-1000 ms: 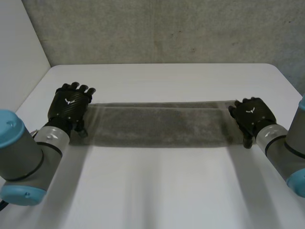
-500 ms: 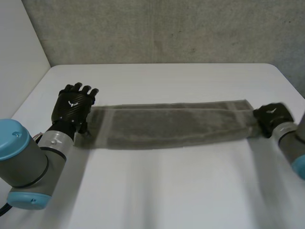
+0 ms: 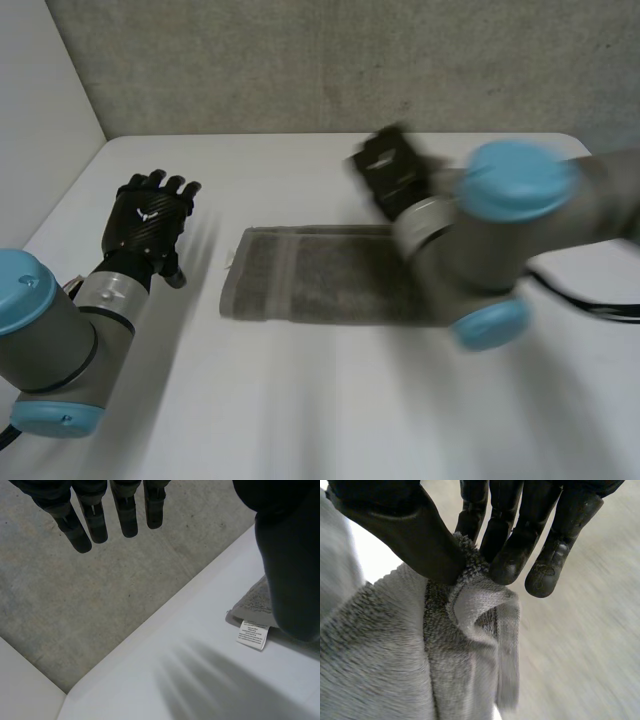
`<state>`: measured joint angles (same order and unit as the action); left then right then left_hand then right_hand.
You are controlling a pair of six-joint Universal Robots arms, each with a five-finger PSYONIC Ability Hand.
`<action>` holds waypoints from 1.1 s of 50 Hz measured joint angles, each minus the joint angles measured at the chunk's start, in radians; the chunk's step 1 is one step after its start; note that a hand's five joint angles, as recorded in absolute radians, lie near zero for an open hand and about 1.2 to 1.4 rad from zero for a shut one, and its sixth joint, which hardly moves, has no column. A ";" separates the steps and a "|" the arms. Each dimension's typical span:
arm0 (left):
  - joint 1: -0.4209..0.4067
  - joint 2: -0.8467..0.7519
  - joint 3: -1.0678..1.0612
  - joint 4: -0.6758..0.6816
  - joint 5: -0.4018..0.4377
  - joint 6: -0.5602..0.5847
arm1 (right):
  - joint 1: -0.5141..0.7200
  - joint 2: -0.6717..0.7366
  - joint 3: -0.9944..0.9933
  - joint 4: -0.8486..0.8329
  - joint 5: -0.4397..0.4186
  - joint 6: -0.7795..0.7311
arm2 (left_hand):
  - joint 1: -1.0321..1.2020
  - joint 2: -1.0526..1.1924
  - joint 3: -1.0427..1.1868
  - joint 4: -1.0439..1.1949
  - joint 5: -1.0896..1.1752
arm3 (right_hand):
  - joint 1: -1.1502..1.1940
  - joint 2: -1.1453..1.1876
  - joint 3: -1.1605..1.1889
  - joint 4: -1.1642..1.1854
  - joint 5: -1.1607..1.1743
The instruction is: Fold the towel.
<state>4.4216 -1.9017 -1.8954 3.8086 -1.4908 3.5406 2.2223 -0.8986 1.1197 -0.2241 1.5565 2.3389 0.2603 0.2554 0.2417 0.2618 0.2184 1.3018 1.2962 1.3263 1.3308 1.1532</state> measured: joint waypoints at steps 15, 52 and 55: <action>-0.002 -0.009 -0.001 0.000 0.001 0.002 | 0.217 0.223 -0.079 0.077 0.034 -0.066 | 0.000 0.000 0.000 0.000 0.000 | -1.076 -1.053 -1.090 -1.082 -1.094; -0.241 -0.341 0.534 -0.370 0.171 -0.145 | -0.212 -0.204 0.586 -0.043 -0.075 0.201 | 0.170 0.176 0.187 0.168 0.217 | -1.078 -1.053 -1.090 -1.082 -1.094; -0.242 -0.399 0.605 -0.442 0.147 -0.147 | -0.211 -0.204 0.588 -0.047 -0.075 0.201 | 0.171 0.178 0.189 0.169 0.220 | -1.078 -1.053 -1.090 -1.082 -1.094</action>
<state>4.1797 -2.3010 -1.2902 3.3663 -1.3436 3.3937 2.0109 -1.1024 1.7075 -0.2710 1.4814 2.5403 0.4316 0.4330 0.4310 0.4304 0.4379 0.2235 0.2431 0.2361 0.2490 0.0588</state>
